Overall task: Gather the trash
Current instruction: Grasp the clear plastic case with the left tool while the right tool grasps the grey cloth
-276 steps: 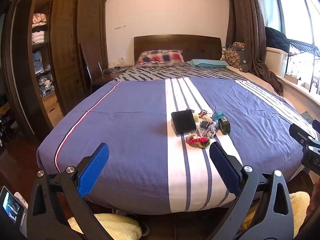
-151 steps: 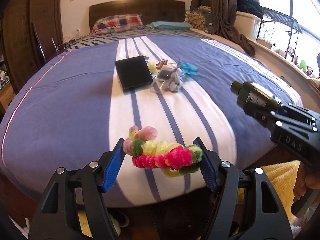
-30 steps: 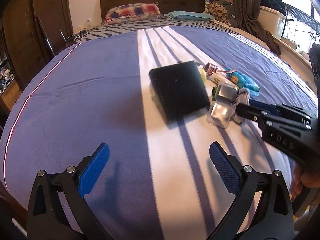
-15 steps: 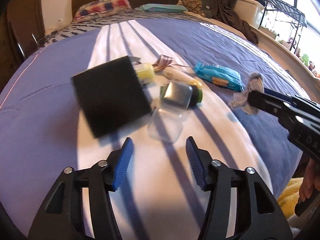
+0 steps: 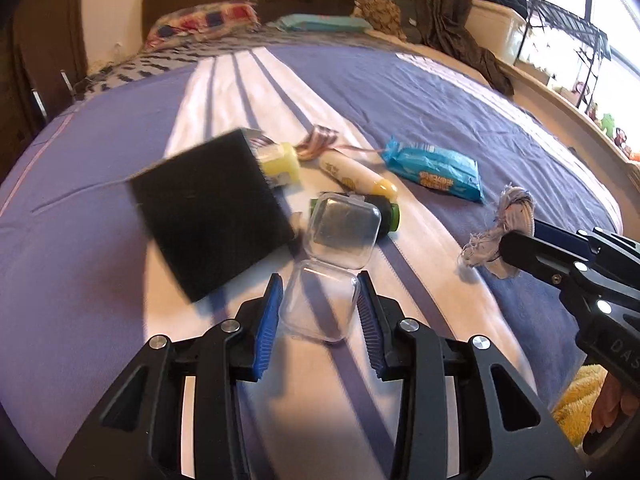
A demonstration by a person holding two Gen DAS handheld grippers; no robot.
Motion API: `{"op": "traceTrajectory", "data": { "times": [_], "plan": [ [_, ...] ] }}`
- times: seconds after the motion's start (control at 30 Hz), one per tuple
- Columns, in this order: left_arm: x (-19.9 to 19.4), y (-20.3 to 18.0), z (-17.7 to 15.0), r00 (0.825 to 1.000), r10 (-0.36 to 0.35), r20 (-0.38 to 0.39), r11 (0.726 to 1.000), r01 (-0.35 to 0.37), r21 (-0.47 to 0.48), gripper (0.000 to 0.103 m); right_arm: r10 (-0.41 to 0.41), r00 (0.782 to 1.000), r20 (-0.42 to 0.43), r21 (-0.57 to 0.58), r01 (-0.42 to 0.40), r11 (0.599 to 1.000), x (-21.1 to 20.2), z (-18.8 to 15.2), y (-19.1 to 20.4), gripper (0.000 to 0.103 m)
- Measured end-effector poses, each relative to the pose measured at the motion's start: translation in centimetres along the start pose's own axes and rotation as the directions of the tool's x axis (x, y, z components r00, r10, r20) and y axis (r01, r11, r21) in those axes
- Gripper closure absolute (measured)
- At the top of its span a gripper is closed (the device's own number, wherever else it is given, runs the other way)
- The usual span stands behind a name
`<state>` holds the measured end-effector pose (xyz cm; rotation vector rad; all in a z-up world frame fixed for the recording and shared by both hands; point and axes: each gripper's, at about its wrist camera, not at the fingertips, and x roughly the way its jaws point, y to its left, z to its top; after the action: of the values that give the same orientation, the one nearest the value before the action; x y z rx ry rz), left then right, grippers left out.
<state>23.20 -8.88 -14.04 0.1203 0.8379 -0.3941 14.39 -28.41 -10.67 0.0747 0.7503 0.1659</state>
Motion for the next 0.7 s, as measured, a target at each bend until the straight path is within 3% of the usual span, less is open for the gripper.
{"op": "traceTrajectory", "data": {
  "times": [0.4,0.7],
  "plan": [
    [-10.8,-0.9,-4.3,0.994,0.040,0.097,0.999,-0.038,-0.019,0.067,0.040,0.997,0.058,-0.056,-0.037,0.998,-6.8,-2.2,4.0,0.078],
    [-15.5,-2.2,-9.0,0.992,0.026,0.127,0.999,-0.024,-0.023,0.067,0.061,0.994,0.086,-0.083,-0.054,0.995,-11.8,-5.9,6.3,0.078]
  ]
}}
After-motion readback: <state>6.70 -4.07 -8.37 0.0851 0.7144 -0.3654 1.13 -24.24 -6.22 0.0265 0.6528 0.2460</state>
